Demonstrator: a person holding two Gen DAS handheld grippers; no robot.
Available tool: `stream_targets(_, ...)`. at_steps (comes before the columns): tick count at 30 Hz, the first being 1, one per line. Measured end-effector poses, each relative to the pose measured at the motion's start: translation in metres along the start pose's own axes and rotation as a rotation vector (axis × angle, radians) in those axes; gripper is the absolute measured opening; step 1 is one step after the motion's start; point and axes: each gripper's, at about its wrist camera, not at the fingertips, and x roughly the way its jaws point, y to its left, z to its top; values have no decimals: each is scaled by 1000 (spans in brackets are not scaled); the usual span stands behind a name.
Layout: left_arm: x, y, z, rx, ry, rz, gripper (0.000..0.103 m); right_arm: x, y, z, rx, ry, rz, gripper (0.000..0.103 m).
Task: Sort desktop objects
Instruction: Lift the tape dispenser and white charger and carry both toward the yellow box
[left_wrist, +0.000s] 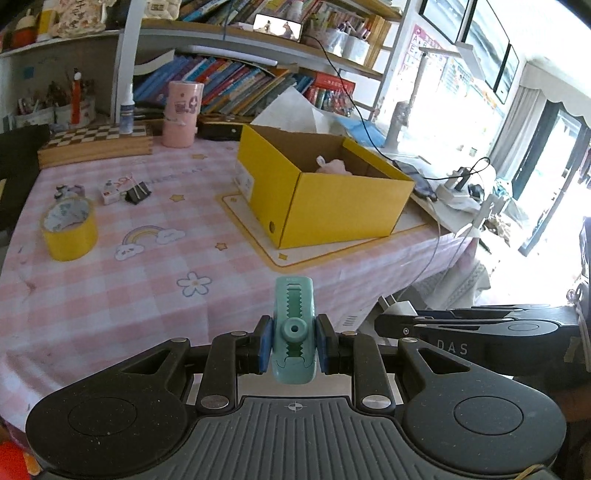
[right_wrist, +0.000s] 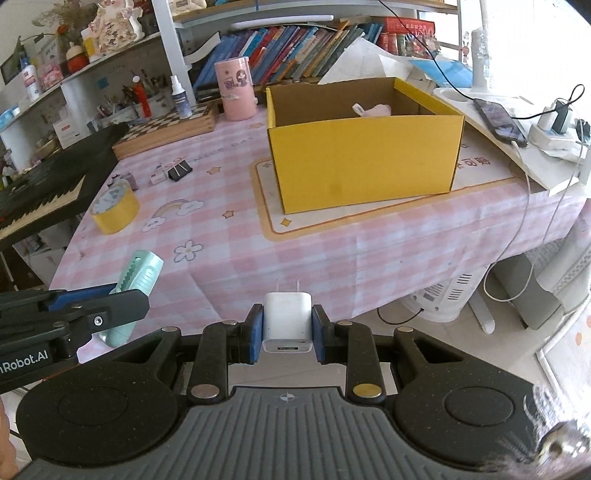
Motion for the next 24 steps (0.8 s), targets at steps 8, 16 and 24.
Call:
stream_targets(8, 18, -13, 11, 17, 4, -34, 23, 2, -19, 8, 14, -2, -29, 24)
stream_targets(16, 45, -34, 18, 44, 33, -84, 23, 5, -50, 12, 51, 10, -73, 24)
stream_targets(24, 68, -55, 38, 94, 10, -99, 23, 17, -80, 23, 83, 22, -78, 24)
